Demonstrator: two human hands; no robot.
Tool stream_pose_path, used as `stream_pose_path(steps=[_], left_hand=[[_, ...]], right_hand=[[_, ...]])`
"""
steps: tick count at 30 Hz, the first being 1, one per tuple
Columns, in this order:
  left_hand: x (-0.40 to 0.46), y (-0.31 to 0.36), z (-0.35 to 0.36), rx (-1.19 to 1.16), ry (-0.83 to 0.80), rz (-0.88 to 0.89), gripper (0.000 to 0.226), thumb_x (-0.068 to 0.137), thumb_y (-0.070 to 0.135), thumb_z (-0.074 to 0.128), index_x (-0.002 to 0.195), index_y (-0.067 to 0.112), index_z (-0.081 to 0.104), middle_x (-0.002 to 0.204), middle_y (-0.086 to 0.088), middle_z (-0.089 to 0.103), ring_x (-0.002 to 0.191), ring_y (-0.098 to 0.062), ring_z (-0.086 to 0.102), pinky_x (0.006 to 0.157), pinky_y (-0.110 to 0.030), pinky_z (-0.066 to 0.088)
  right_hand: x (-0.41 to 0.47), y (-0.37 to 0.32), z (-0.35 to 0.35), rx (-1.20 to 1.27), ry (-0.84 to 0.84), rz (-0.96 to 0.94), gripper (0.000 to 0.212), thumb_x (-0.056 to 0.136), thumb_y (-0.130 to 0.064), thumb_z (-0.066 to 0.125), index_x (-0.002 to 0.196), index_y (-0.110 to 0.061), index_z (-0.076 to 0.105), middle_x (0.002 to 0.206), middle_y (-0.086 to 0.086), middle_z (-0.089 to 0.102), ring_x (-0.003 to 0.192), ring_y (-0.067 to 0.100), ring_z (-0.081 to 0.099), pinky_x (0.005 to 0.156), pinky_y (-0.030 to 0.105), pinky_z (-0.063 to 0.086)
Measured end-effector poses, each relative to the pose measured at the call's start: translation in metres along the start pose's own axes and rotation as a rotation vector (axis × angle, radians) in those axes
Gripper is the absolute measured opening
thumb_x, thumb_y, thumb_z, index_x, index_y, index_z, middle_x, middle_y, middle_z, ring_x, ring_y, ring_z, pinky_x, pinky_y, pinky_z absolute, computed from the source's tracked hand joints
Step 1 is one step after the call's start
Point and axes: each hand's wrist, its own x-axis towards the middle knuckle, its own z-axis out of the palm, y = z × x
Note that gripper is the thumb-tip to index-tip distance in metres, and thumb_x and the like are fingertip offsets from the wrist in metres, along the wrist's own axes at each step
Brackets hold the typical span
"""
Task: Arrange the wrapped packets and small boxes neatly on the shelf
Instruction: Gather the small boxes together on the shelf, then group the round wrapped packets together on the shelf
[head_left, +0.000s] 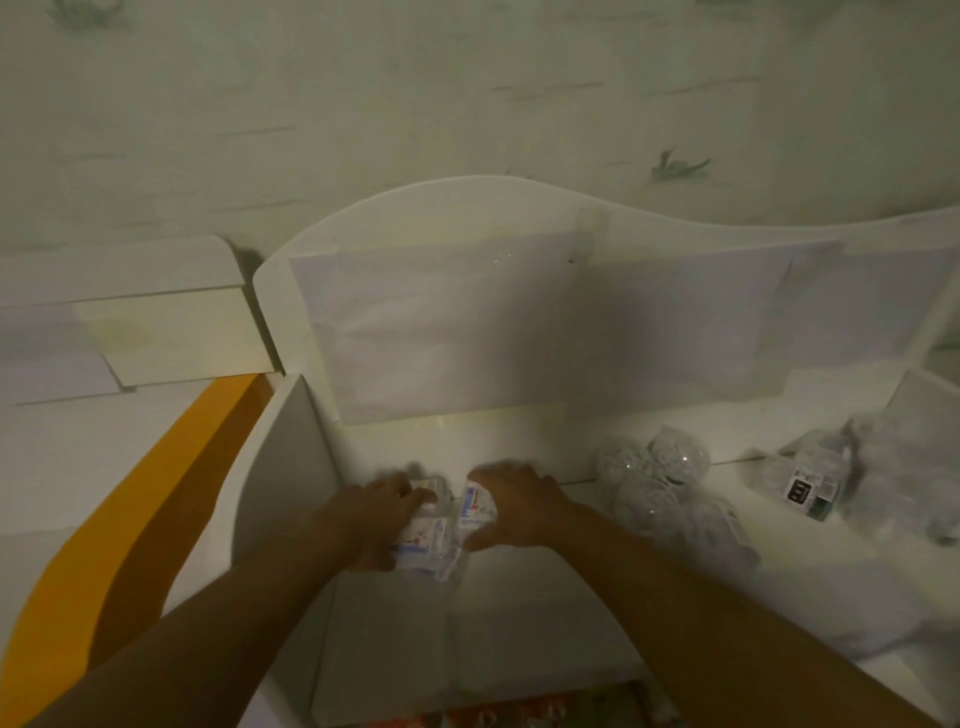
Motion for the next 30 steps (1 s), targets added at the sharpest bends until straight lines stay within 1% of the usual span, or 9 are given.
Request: stream_pose_path(steps=[1, 3, 6, 8, 13, 17, 20, 25, 30], left_hand=[[0.000, 0.000, -0.002, -0.009, -0.011, 0.003, 0.090, 0.077, 0.040, 0.074, 0.148, 0.032, 0.020, 0.145, -0.002, 0.030, 0.125, -0.022, 0.045, 0.100, -0.039, 0.046], [0.001, -0.001, -0.012, -0.034, -0.028, 0.025, 0.086, 0.077, 0.043, 0.073, 0.147, 0.034, 0.024, 0.146, 0.001, 0.031, 0.127, -0.021, 0.045, 0.101, -0.037, 0.045], [0.001, 0.003, -0.034, -0.060, 0.048, 0.080, 0.063, 0.086, 0.043, 0.064, 0.142, 0.037, 0.036, 0.146, 0.007, 0.038, 0.128, -0.016, 0.046, 0.102, -0.032, 0.044], [0.002, 0.010, -0.049, -0.073, 0.118, 0.089, 0.053, 0.090, 0.042, 0.058, 0.140, 0.038, 0.040, 0.147, 0.009, 0.040, 0.130, -0.014, 0.044, 0.104, -0.030, 0.041], [0.004, 0.028, -0.073, -0.065, 0.159, 0.109, 0.049, 0.089, 0.044, 0.055, 0.137, 0.041, 0.044, 0.148, 0.010, 0.041, 0.132, -0.014, 0.043, 0.106, -0.030, 0.038], [0.010, 0.053, -0.083, -0.142, 0.262, 0.149, 0.041, 0.091, 0.038, 0.054, 0.131, 0.044, 0.049, 0.144, 0.015, 0.044, 0.128, -0.010, 0.047, 0.103, -0.024, 0.036], [0.027, 0.087, -0.095, -0.167, 0.316, 0.253, 0.037, 0.093, 0.037, 0.053, 0.129, 0.044, 0.051, 0.141, 0.017, 0.045, 0.127, -0.007, 0.046, 0.103, -0.021, 0.034], [0.065, 0.129, -0.115, -0.176, 0.353, 0.433, 0.033, 0.093, 0.038, 0.051, 0.126, 0.043, 0.053, 0.130, 0.013, 0.053, 0.119, -0.010, 0.052, 0.097, -0.028, 0.044], [0.089, 0.146, -0.117, -0.176, 0.379, 0.536, 0.035, 0.091, 0.037, 0.053, 0.126, 0.042, 0.054, 0.131, 0.015, 0.053, 0.120, -0.009, 0.051, 0.094, -0.026, 0.042]], right_hand=[[-0.002, 0.001, -0.003, 0.004, -0.016, 0.007, 0.093, 0.065, -0.072, 0.068, 0.141, -0.033, 0.032, 0.149, -0.002, 0.036, 0.133, 0.026, 0.035, 0.106, 0.048, 0.033], [-0.007, 0.004, -0.016, -0.007, -0.043, 0.016, 0.098, 0.069, -0.072, 0.066, 0.147, -0.031, 0.026, 0.156, -0.002, 0.028, 0.140, 0.026, 0.030, 0.112, 0.048, 0.030], [-0.017, 0.010, -0.043, -0.056, -0.052, 0.012, 0.083, 0.079, -0.062, 0.065, 0.147, -0.027, 0.032, 0.155, 0.002, 0.032, 0.139, 0.026, 0.034, 0.111, 0.045, 0.033], [-0.023, 0.015, -0.058, -0.076, -0.039, 0.022, 0.074, 0.082, -0.057, 0.064, 0.144, -0.026, 0.038, 0.151, 0.004, 0.037, 0.136, 0.025, 0.038, 0.110, 0.043, 0.036], [-0.043, 0.029, -0.086, -0.149, 0.017, 0.028, 0.062, 0.086, -0.055, 0.060, 0.140, -0.030, 0.043, 0.148, 0.002, 0.043, 0.133, 0.024, 0.041, 0.108, 0.042, 0.037], [-0.073, 0.048, -0.101, -0.140, 0.062, 0.058, 0.058, 0.086, -0.053, 0.060, 0.137, -0.030, 0.047, 0.145, 0.000, 0.045, 0.132, 0.023, 0.042, 0.108, 0.041, 0.037], [-0.098, 0.071, -0.113, -0.148, 0.076, 0.098, 0.056, 0.087, -0.053, 0.060, 0.136, -0.030, 0.049, 0.144, 0.000, 0.046, 0.132, 0.022, 0.043, 0.108, 0.040, 0.038], [-0.133, 0.110, -0.131, -0.138, 0.161, 0.240, 0.055, 0.084, -0.057, 0.060, 0.132, -0.031, 0.053, 0.139, -0.001, 0.051, 0.127, 0.020, 0.048, 0.104, 0.037, 0.042], [-0.167, 0.125, -0.139, -0.160, 0.129, 0.385, 0.052, 0.087, -0.053, 0.060, 0.132, -0.027, 0.055, 0.139, -0.001, 0.053, 0.126, 0.019, 0.050, 0.104, 0.034, 0.042]])
